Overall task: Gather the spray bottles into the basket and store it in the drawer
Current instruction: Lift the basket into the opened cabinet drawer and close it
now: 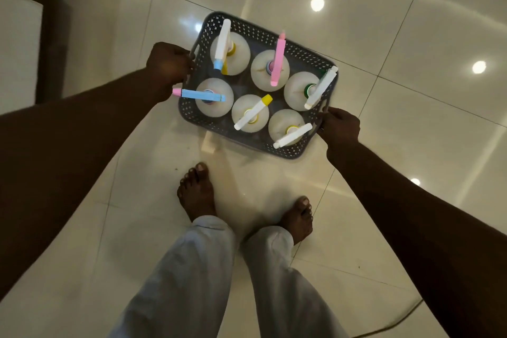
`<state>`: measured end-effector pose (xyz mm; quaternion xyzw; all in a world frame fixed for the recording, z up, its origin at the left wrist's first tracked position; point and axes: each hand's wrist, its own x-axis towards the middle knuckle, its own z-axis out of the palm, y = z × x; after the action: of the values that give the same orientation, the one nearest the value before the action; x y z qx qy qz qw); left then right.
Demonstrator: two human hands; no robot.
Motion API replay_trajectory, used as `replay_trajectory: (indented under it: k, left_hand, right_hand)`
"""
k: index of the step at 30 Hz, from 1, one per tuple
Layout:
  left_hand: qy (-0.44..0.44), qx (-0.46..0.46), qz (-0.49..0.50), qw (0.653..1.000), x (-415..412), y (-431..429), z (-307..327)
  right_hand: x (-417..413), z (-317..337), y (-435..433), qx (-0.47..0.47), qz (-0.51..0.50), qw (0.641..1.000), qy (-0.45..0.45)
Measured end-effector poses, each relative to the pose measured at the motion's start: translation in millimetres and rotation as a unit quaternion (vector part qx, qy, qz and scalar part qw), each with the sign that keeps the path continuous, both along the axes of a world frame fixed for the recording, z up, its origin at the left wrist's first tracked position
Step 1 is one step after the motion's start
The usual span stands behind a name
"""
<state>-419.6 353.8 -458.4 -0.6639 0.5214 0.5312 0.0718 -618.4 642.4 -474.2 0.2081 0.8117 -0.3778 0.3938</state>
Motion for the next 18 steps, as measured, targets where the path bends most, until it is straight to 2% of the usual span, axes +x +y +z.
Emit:
replay_trajectory:
  k: [4,8,11,18]
  left_hand:
    - [0.024,0.024,0.026,0.999,13,2,17]
    - [0.054,0.019,0.055,0.997,39,5,58]
    - [0.083,0.001,0.091,0.992,59,9,113]
    - [0.14,-0.03,0.186,0.972,123,20,300]
  right_hand:
    - [1,21,-1,0.011,0.004,1.0,0.006]
    - [6,72,-6,-0.002,0.015,1.0,0.014]
    - [15,127,-9,-0.021,0.034,0.999,0.03]
    - [43,301,-26,-0.084,0.072,0.993,0.044]
